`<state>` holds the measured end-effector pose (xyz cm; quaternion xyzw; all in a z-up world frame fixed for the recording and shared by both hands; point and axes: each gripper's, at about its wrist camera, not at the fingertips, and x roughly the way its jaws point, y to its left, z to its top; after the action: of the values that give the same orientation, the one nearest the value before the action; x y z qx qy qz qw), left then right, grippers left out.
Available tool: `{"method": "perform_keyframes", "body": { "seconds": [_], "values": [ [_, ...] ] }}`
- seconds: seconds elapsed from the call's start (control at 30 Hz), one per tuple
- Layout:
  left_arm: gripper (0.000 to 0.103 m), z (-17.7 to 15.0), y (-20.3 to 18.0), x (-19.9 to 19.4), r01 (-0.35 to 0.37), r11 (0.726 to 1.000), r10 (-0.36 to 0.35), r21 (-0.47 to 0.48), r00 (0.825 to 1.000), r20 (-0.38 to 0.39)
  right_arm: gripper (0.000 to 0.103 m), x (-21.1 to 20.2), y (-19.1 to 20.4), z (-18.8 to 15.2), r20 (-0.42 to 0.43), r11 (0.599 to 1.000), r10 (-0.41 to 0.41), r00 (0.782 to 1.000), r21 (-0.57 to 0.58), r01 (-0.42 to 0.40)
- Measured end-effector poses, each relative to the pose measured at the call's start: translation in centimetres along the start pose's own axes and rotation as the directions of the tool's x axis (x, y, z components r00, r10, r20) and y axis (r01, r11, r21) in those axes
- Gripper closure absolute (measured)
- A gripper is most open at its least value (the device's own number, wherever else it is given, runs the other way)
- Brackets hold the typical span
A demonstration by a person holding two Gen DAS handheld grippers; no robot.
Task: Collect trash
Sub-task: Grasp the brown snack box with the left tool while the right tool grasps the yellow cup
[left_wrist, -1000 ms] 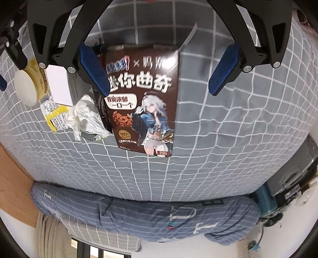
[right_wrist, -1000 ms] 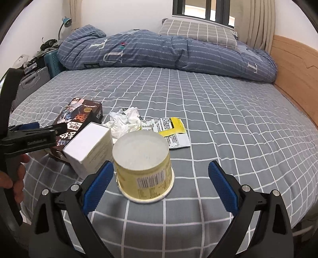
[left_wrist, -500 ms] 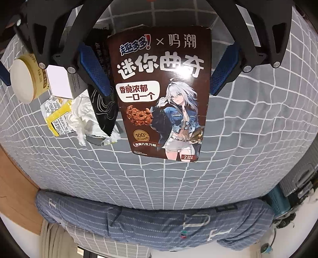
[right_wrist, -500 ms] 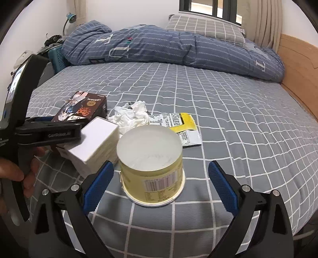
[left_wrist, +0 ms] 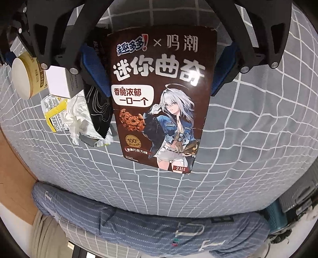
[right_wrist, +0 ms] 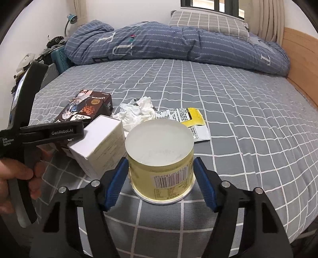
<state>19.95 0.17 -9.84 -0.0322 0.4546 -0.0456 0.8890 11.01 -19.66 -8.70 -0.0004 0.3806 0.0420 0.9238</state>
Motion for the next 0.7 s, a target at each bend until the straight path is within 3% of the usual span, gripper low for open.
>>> {"method": "perform_keyframes", "body": {
  "seconds": [0.7],
  "values": [
    [0.013,0.7,0.8,-2.6,-0.023,0.999,0.024,-0.034,0.998,0.051,0.039,-1.8,-0.3,0.7,0.046,1.0,0.003,0.999,0.015,-0.004]
  ]
}}
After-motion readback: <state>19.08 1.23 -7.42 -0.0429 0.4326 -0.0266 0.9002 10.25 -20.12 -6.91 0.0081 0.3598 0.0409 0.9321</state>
